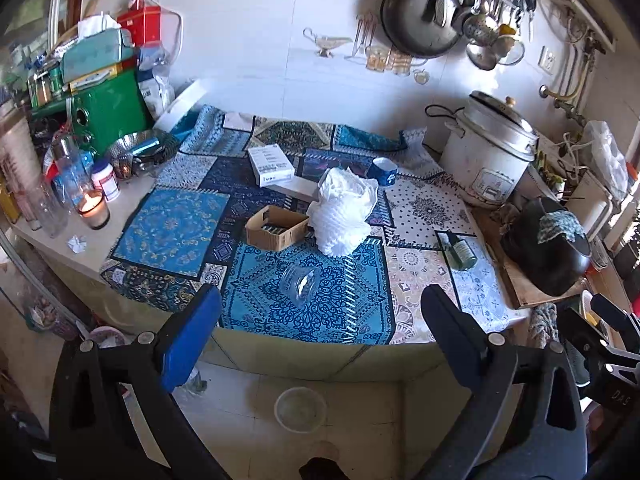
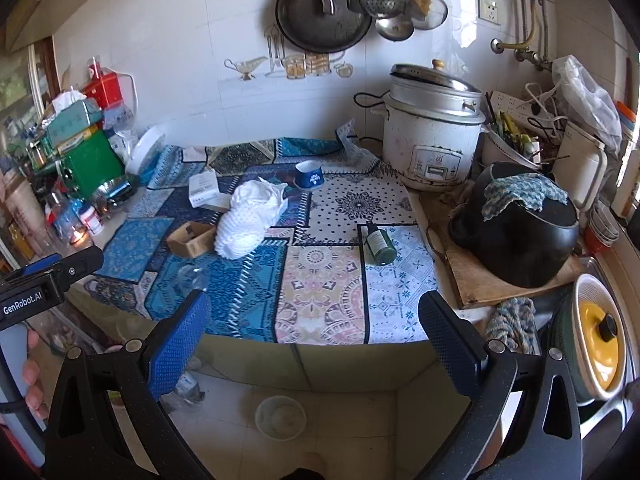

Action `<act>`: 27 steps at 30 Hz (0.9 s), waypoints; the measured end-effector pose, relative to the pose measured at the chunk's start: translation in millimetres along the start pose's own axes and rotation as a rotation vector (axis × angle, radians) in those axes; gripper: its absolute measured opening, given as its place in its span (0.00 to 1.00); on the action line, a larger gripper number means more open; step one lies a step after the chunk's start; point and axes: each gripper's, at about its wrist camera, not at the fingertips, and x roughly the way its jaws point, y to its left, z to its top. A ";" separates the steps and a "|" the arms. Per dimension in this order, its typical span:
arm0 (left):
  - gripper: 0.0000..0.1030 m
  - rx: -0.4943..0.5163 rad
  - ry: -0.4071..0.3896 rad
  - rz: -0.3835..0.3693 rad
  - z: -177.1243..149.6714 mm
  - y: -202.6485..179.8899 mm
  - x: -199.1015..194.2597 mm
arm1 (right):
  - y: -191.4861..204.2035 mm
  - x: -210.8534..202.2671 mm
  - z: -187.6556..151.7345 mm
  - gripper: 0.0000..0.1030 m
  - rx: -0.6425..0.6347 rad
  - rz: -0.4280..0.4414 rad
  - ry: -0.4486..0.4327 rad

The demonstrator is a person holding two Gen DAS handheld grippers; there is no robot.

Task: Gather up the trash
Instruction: 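Grasp the clear plastic cup with the left tool while the right tool grasps the green spray bottle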

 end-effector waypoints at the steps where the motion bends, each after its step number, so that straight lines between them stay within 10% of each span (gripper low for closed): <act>1: 0.98 -0.011 0.029 0.010 1.6 -2.5 17.1 | -6.3 12.7 3.3 1.00 -0.005 0.002 0.021; 15: 0.85 -0.074 0.308 0.095 -12.2 13.3 168.7 | -73.7 172.9 38.8 0.97 0.037 -0.026 0.284; 27: 0.77 -0.178 0.379 0.032 -11.3 32.5 215.2 | -101.8 246.6 54.3 0.71 0.071 -0.002 0.384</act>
